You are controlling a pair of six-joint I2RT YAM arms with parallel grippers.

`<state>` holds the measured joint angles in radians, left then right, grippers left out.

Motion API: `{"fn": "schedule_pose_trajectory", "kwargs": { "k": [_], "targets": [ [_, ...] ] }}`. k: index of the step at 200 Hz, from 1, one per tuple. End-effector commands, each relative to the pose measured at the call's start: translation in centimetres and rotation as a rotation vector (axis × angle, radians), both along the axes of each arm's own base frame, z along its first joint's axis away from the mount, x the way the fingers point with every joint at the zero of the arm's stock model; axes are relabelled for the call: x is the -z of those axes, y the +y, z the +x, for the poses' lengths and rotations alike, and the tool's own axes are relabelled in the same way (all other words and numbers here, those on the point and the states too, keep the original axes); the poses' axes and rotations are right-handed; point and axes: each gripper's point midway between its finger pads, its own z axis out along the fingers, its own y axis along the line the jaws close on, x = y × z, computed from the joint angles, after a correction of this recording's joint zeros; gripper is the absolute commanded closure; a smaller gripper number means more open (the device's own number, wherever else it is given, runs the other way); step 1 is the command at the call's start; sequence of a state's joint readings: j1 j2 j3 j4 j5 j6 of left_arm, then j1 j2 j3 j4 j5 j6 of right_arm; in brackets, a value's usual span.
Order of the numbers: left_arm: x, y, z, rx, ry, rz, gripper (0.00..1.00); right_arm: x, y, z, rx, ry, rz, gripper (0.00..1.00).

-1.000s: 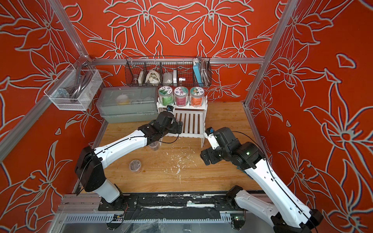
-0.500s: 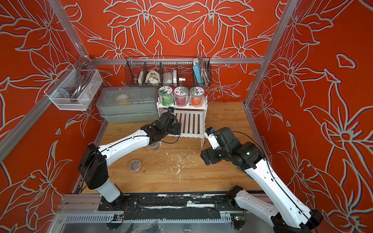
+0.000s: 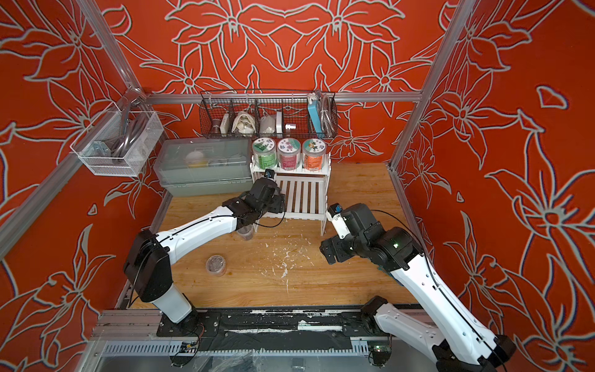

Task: Place the seed container on the shelf
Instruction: Adjust the seed jar on the shelf.

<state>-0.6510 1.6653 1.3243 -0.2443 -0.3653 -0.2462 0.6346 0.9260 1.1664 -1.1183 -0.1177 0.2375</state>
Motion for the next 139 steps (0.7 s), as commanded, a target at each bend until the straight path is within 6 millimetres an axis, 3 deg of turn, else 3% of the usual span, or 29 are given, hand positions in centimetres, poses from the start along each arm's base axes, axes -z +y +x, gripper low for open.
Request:
{"fn": "schedule_pose_trajectory", "kwargs": {
  "k": [1, 46, 81, 109, 139],
  "targets": [
    [-1.1, 1.3, 0.0, -0.03, -0.032, 0.011, 0.21, 0.3, -0.1, -0.2, 0.001, 0.008, 0.003, 0.06],
    [-0.9, 2.6, -0.1, -0.065, -0.031, 0.033, 0.21, 0.4, -0.1, -0.2, 0.001, 0.009, 0.004, 0.06],
    [-1.6, 2.6, -0.2, -0.056, -0.044, 0.029, 0.12, 0.2, 0.1, -0.1, -0.002, 0.005, 0.019, 0.06],
    [-2.8, 2.2, -0.6, -0.023, -0.051, -0.004, 0.02, -0.2, 0.4, -0.1, -0.009, -0.009, 0.038, 0.06],
    [-4.9, 2.2, -1.9, 0.008, -0.057, -0.045, 0.01, -0.6, 0.9, -0.3, -0.029, -0.016, 0.077, 0.07]
  ]
}}
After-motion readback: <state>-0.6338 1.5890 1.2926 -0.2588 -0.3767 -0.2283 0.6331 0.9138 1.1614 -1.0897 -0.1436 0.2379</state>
